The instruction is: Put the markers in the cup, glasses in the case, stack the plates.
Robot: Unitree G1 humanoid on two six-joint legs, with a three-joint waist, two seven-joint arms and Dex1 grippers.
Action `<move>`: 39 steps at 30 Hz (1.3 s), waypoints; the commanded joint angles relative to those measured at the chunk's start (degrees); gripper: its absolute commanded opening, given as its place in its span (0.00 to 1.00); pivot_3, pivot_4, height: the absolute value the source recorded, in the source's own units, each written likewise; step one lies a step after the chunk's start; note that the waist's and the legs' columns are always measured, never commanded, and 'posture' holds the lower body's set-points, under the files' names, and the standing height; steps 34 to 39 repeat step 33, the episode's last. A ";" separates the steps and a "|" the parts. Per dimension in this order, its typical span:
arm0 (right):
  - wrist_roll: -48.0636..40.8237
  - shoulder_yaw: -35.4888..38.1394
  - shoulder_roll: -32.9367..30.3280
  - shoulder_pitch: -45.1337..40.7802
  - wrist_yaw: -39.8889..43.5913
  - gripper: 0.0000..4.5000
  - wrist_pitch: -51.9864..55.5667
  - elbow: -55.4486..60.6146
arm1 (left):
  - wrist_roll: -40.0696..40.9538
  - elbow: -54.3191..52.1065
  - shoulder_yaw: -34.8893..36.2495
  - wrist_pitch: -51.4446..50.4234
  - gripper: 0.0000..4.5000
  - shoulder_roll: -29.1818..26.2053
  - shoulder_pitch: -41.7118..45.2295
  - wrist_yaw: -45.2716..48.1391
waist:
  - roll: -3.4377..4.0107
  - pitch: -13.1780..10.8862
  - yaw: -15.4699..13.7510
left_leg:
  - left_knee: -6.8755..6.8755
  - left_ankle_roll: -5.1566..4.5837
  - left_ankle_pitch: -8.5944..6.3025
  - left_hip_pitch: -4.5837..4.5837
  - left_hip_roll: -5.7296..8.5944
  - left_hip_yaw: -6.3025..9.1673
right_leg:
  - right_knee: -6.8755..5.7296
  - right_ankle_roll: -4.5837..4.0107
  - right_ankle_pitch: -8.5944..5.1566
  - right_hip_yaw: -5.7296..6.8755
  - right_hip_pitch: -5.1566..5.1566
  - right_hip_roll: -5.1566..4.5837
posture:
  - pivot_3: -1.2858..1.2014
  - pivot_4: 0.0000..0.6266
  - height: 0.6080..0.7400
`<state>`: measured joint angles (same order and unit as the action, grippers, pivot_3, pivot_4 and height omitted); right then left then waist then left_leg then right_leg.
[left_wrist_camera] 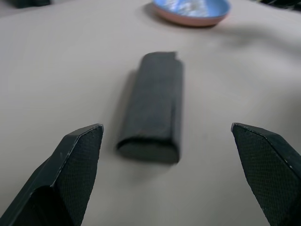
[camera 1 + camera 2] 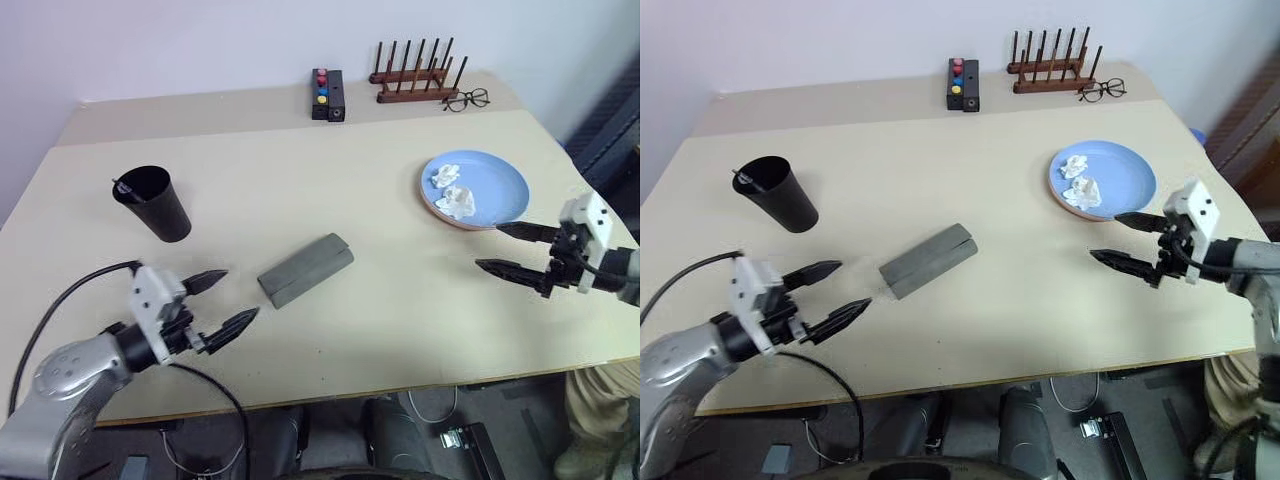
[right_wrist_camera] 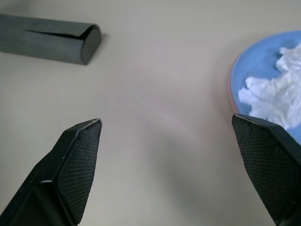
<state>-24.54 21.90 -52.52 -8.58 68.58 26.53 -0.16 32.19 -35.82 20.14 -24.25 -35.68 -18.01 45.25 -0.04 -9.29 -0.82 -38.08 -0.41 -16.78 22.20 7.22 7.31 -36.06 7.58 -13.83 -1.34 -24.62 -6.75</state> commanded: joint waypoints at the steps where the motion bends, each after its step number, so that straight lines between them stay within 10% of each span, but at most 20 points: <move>1: -1.65 4.66 -0.22 2.95 -2.80 0.99 -0.63 5.55 | -1.39 -1.64 4.93 4.22 1.00 -0.71 -2.63 0.55 | 0.00 0.00 -0.01 | 0.00 -0.01 0.00 0.00 0.01 -0.02 | 0.00 0.00 0.00 0.00 0.00 -0.01 | 0.52 0.24 1.00; 39: -5.38 11.98 0.59 21.54 -6.51 0.99 -0.79 12.39 | 0.50 -9.02 2.17 -1.32 1.00 -1.31 -5.41 -6.08 | -0.04 -0.01 -0.07 | 0.05 -0.14 -0.09 -0.16 -0.04 -0.03 | 0.11 -0.01 -0.01 0.02 0.19 0.00 | 0.52 0.24 1.00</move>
